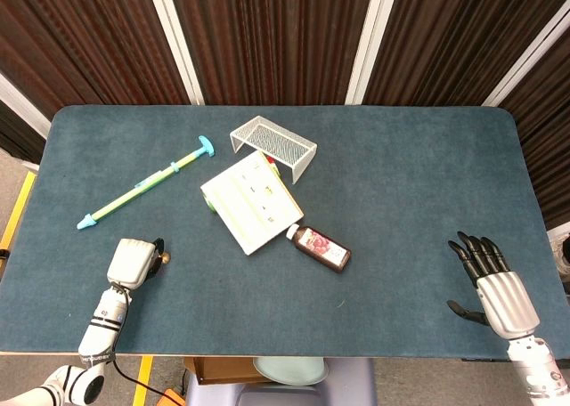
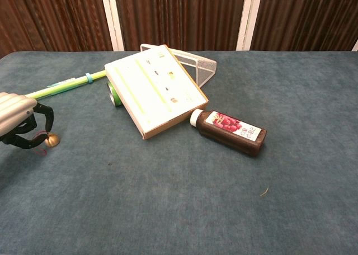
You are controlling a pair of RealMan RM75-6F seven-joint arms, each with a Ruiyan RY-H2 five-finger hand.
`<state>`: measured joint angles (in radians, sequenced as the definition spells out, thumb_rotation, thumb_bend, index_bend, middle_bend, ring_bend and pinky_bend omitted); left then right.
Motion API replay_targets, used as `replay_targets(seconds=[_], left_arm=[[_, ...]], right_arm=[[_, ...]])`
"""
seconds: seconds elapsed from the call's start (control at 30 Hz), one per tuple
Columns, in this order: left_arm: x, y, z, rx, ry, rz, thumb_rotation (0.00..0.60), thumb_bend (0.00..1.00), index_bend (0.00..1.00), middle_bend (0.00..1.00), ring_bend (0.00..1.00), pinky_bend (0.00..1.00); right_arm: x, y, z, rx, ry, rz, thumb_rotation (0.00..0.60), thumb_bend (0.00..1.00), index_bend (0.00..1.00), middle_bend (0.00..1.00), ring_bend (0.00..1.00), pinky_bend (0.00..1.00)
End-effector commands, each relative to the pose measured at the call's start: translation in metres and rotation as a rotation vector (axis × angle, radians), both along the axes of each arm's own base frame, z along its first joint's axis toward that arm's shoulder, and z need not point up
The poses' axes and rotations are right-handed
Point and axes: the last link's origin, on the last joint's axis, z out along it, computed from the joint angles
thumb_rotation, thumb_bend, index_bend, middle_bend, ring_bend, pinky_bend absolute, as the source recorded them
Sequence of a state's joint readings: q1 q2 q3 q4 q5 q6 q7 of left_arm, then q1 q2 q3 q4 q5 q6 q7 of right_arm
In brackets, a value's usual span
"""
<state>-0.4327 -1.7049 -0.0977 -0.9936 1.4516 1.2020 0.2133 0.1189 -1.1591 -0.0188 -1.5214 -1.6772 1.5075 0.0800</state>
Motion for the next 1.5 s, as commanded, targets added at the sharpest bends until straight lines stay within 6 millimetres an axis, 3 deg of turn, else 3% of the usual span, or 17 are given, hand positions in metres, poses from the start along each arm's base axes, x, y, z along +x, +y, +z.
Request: replay_targets(seconds=[0.03,0.87,1.27,1.5], left_arm=[[-0.0004,0.001,-0.0008,0.003,-0.007,0.002,0.6,0.4,0.57,1.0,1.0,1.0],[-0.0005,0.0035,-0.0039,-0.016,0.009,0.005,0.6,0.4,0.55,1.0,1.0,1.0],[-0.0015,0.0045,-0.0034,-0.018,0.008,0.012,0.6,0.41,0.66,1.0,1.0,1.0],[-0.0026,0.0049,-0.0018,-0.01,0.003,0.008,0.6,0.47,0.71,1.0,1.0,1.0]], right_arm=[[-0.0005,0.0,-0.0001,-0.011,0.009,-0.008,0.6,0.25,0.0,0.0,0.0,0.0],[-0.0003,0.0005,0.0004,-0.019,0.005,-0.026,0.6,0.25,0.0,0.0,0.0,0.0],[-0.0003,0.0005,-0.0007,-0.016,0.006,-0.027,0.6,0.25,0.0,0.0,0.0,0.0],[0.0003,0.0008,-0.0015,-0.016,0.008,-0.024,0.6,0.26,0.0,0.0,0.0,0.0]])
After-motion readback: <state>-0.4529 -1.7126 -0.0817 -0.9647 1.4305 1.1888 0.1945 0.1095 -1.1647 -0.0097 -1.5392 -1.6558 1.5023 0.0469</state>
